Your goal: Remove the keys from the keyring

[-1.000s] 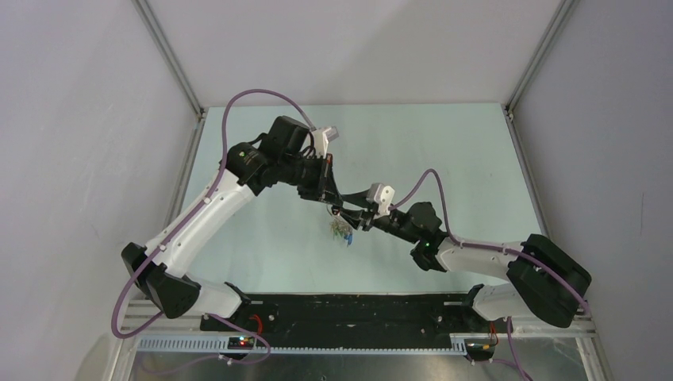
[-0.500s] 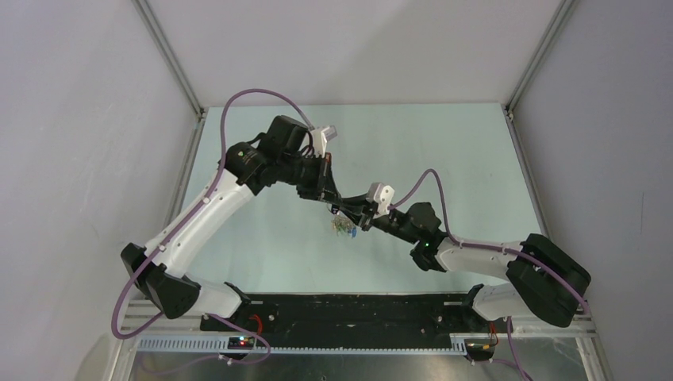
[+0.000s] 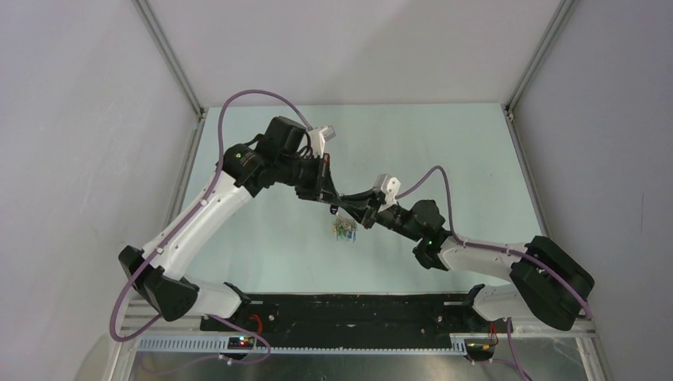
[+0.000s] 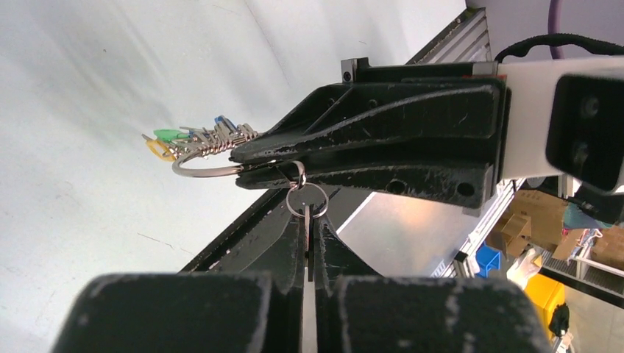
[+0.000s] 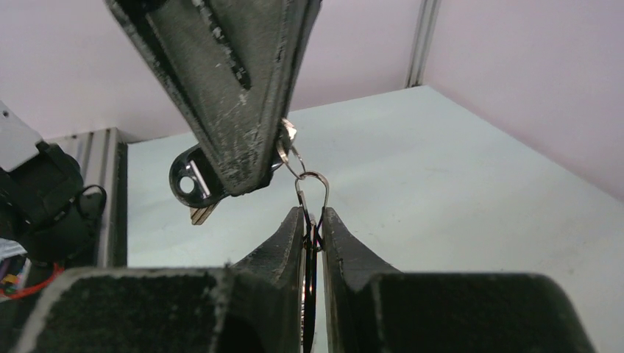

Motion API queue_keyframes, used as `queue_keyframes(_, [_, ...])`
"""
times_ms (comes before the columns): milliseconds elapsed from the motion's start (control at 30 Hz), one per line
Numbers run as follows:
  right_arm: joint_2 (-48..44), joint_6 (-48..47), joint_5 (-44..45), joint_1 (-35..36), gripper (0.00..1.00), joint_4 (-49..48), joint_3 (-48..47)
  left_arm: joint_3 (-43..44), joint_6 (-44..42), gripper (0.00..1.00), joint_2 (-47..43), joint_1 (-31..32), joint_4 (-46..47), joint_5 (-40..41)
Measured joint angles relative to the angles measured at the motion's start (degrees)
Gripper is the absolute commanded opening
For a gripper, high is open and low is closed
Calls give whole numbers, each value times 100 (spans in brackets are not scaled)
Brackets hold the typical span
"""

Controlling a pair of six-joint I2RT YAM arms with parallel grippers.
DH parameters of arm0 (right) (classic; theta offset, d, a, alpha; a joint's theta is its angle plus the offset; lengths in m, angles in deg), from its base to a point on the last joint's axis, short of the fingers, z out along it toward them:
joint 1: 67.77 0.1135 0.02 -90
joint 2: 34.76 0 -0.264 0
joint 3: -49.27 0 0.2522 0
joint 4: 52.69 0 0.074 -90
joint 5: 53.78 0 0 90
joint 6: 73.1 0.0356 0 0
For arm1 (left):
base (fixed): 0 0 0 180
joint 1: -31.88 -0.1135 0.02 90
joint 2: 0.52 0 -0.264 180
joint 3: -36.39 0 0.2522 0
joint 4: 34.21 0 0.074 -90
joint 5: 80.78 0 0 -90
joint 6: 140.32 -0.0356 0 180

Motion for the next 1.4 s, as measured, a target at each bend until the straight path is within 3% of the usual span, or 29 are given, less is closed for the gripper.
queue_keyframes(67, [-35,282,17,-61,0,2,0,-24,0,0,-9,-7,17,2])
queue_keyframes(633, [-348,2218,691,-181,0,310,0,-264,-17,0,-15,-26,374,4])
queue_keyframes(1400, [-376,2518,1941,4,0,675,-2,-855,-223,0,461,372,562,96])
